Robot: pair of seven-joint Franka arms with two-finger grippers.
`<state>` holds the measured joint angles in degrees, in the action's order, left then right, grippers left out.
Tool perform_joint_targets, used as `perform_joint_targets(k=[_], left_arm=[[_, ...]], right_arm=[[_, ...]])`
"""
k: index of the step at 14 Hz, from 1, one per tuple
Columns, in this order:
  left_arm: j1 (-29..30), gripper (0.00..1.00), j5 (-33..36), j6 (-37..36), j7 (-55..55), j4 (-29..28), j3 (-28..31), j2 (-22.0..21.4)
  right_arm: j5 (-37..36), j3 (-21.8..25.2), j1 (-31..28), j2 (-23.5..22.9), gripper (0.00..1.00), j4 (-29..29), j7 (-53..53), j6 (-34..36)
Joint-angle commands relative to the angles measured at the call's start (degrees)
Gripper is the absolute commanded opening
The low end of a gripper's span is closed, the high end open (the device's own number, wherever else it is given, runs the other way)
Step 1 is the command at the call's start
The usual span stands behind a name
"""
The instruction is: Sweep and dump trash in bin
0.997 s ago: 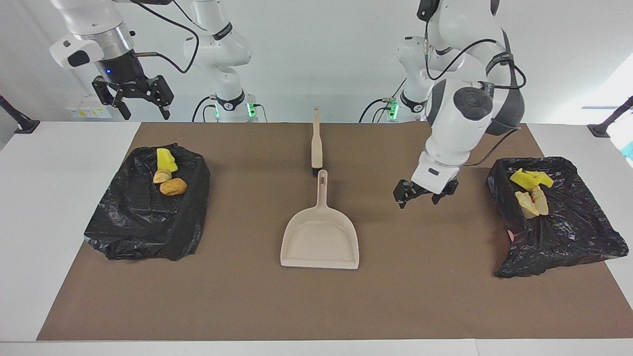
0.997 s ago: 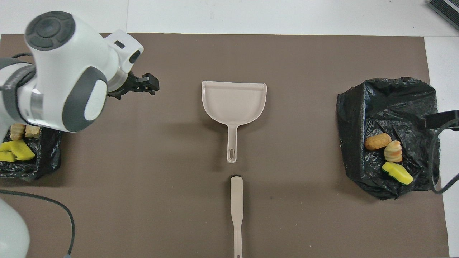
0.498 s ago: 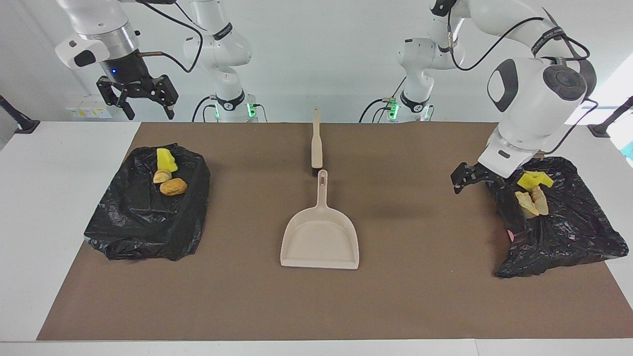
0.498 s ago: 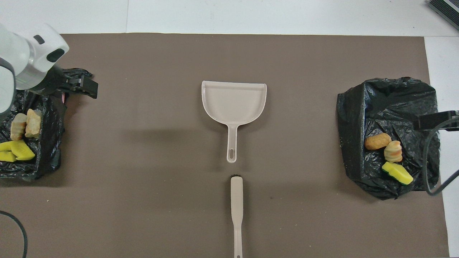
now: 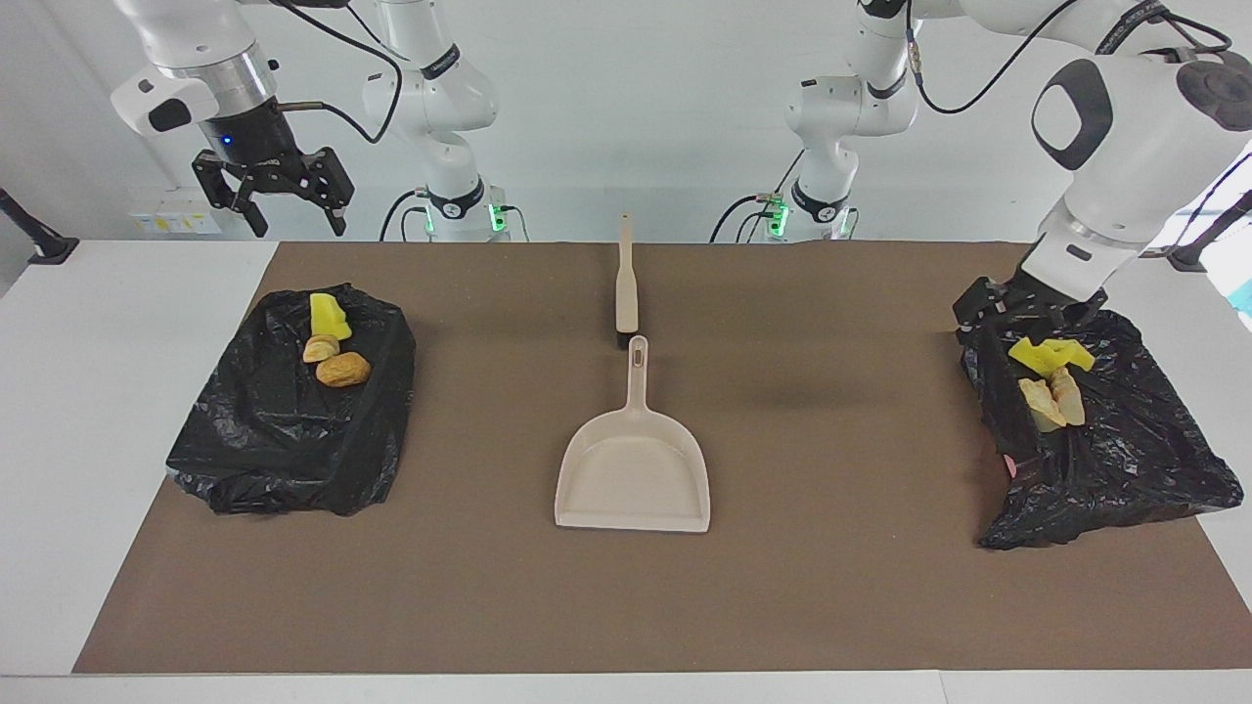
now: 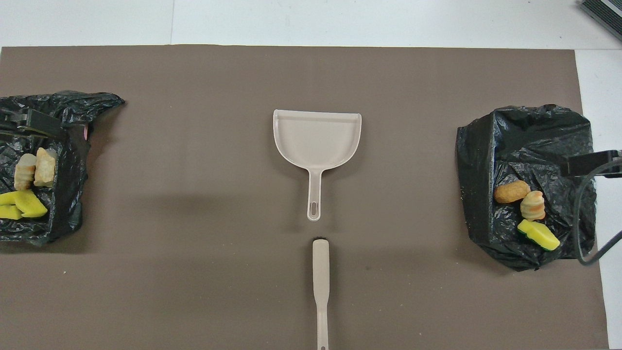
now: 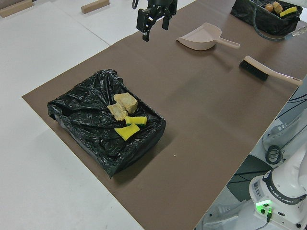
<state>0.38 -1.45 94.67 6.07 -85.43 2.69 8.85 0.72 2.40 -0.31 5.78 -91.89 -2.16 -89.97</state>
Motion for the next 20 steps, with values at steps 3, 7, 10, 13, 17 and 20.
perform_joint_targets(k=[3, 7, 10, 13, 17, 20], left_arm=[[-0.91, 1.00, -0.75, -2.20, -1.51, -4.11, -0.41, -4.87], [-0.91, 1.00, -0.05, -4.30, 1.47, -5.98, -1.29, -9.11], [-0.82, 1.00, 0.22, -6.87, 1.66, -5.71, -1.37, -9.55], [-0.82, 1.00, 0.04, -6.95, -0.53, -5.62, -1.37, -9.64], [-0.73, 1.00, 0.04, -6.95, -1.59, -5.71, -1.37, -9.81], [-0.91, 1.00, 0.04, -6.52, -1.76, -5.71, -1.37, -9.73]], right_arm=[[0.07, -0.03, -0.22, 0.55, 1.00, -0.13, -0.48, 0.32], [0.07, -0.11, -0.22, 0.55, 1.00, -0.13, -0.39, 0.32], [0.16, -0.11, -0.22, 0.55, 1.00, -0.04, -0.39, 0.41], [0.07, -0.03, -0.22, 0.55, 1.00, -0.04, -0.39, 0.32], [0.07, -0.03, -0.22, 0.46, 1.00, -0.04, -0.48, 0.32], [0.16, -0.03, -0.22, 0.46, 1.00, 0.05, -0.83, 0.59]])
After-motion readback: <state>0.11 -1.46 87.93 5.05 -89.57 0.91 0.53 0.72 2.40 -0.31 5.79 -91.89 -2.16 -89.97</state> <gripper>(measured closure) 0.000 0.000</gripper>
